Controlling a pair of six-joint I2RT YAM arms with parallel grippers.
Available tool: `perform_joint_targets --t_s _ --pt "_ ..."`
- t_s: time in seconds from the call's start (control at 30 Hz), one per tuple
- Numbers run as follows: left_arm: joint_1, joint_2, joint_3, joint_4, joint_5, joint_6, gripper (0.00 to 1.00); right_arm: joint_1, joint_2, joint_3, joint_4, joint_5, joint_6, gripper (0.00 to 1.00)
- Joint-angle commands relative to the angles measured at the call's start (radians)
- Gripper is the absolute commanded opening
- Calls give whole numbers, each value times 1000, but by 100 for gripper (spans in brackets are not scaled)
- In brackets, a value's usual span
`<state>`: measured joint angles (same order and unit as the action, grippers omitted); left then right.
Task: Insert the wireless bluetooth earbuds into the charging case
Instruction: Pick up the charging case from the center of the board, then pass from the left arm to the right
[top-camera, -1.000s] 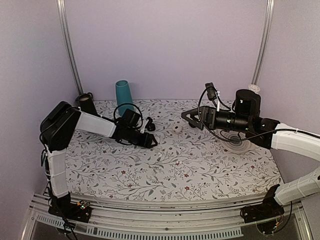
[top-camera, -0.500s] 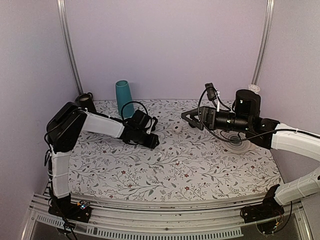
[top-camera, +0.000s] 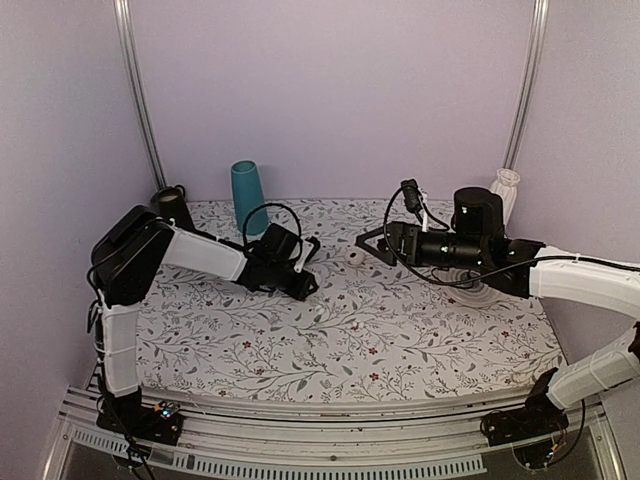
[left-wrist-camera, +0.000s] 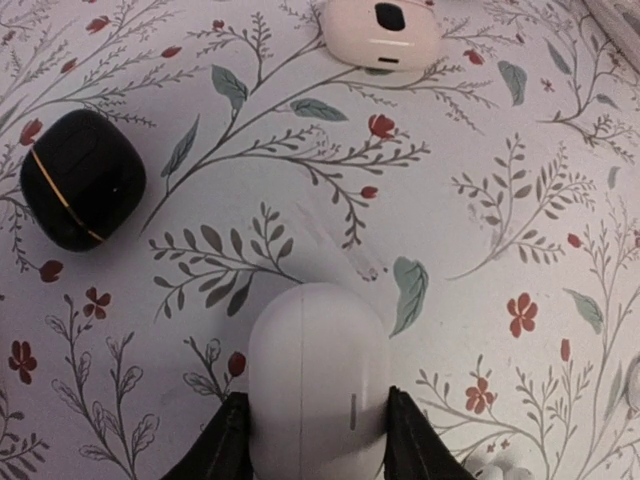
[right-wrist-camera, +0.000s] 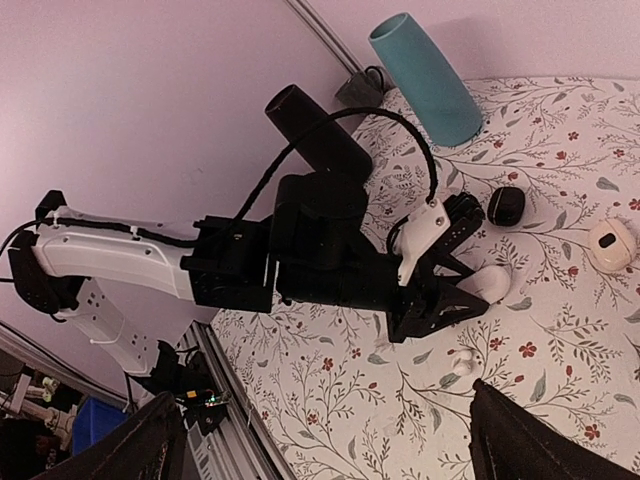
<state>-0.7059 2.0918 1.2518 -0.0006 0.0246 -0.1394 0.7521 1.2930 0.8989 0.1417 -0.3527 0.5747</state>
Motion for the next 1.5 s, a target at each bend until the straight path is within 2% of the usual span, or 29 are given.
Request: perform_joint_targets --t_s 0.0,0.13,0.37,0.67,1.03,1.3,1.47 --pt "-16 -98 -95 128 35 73 27 -4 41 1 -7 36 32 99" --pt "-27 -226 -193 255 45 122 26 -4 86 7 -2 26 43 99" --pt "-91 -403 -321 387 79 229 24 -5 151 37 15 -5 45 99" --pt "-175 -536 -376 409 59 323 24 -5 214 82 36 -104 42 88" --pt "-231 -596 -402 434 -7 411 25 -2 233 108 47 -161 52 76" --pt "-255 -598 -395 434 -26 426 25 13 254 129 67 -170 69 67" --pt "-259 -596 -391 436 -21 422 25 17 261 129 93 -168 89 58"
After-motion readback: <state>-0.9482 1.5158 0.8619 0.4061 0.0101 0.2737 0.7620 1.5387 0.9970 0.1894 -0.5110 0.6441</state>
